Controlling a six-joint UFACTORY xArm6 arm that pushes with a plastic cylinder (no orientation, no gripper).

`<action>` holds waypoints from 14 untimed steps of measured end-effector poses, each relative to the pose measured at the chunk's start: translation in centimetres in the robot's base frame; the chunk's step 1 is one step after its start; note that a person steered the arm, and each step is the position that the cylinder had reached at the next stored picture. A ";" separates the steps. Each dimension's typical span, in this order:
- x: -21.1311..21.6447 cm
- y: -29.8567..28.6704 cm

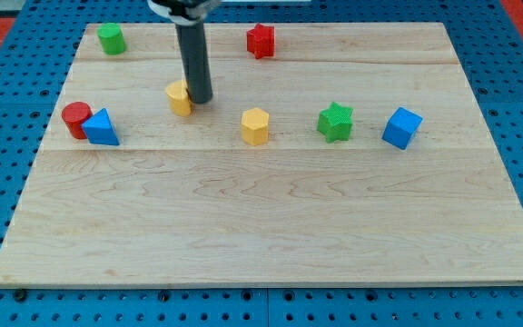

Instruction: Slide the red circle parallel to the right of the red star

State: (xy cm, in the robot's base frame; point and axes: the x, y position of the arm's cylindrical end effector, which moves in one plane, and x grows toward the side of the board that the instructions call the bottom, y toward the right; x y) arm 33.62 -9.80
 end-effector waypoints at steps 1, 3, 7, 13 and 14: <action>-2.4 -7.7; 4.3 -20.6; 9.9 -16.1; 3.0 17.7; 3.3 20.4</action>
State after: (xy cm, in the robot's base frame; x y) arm 36.95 10.65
